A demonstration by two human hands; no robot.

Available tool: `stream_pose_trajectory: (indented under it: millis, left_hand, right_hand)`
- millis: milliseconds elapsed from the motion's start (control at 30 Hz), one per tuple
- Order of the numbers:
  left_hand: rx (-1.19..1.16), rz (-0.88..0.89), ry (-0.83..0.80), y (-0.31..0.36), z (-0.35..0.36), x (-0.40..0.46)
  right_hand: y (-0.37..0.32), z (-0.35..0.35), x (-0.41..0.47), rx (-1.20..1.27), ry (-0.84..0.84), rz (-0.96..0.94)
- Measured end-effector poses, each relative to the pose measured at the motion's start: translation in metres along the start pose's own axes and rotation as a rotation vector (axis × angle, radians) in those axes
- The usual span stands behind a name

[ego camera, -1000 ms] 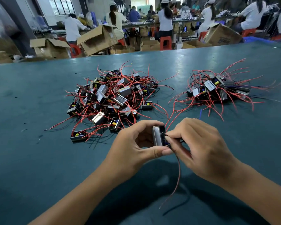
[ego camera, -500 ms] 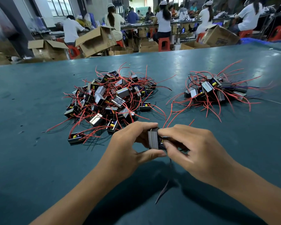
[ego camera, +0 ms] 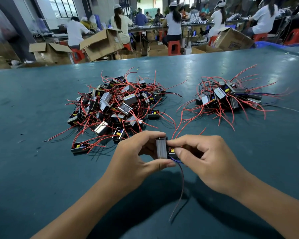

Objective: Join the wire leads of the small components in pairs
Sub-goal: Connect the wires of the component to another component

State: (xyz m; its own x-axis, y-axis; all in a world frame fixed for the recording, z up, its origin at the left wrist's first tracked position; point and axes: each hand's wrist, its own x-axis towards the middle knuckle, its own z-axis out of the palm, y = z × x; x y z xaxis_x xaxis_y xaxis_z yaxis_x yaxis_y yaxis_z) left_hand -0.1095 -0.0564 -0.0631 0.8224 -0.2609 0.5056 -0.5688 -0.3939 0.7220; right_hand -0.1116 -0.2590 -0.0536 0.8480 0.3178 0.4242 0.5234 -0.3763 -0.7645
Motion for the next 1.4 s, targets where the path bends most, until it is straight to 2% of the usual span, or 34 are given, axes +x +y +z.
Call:
stream_pose_trajectory:
  millis: [100, 200, 300, 400, 500, 667, 733, 900, 1000, 1233, 1400]
  left_hand:
    - [-0.029, -0.022, 0.004, -0.003, 0.002, 0.0]
    - [0.033, 0.047, 0.027, -0.006, 0.003, 0.0]
    - [0.009, 0.086, 0.08, -0.007, 0.002, 0.001]
    - [-0.102, 0.003, 0.108, -0.011, -0.002, 0.004]
    - [-0.17, -0.055, 0.092, -0.017, -0.005, 0.005]
    - [-0.14, -0.045, 0.053, -0.012, 0.0, 0.004]
    - [-0.057, -0.033, 0.053, -0.01, 0.001, 0.003]
    - [0.329, 0.108, 0.024, -0.007, 0.001, 0.002]
    - [0.4, 0.154, -0.009, -0.008, 0.003, 0.001]
    - [0.356, 0.08, 0.017, -0.016, -0.006, 0.006]
    - [-0.046, -0.079, -0.041, -0.019, -0.009, 0.006]
  right_hand:
    - [-0.006, 0.006, -0.002, 0.041, 0.002, 0.072]
    - [-0.013, 0.009, -0.007, 0.054, -0.02, 0.108]
    - [-0.018, 0.007, -0.007, 0.3, -0.089, 0.187]
    - [-0.022, -0.001, -0.001, 0.423, -0.057, 0.234]
    - [-0.02, -0.01, 0.005, 0.369, -0.01, 0.244]
    - [-0.011, -0.007, 0.006, 0.152, -0.092, 0.209]
    - [-0.009, -0.007, 0.005, 0.092, -0.112, 0.176]
    - [-0.009, -0.007, 0.001, -0.027, -0.177, 0.171]
    - [-0.009, -0.004, 0.0, -0.137, -0.215, 0.144]
    - [-0.014, -0.01, -0.002, -0.3, -0.267, 0.014]
    - [-0.011, -0.021, 0.005, -0.336, -0.244, 0.011]
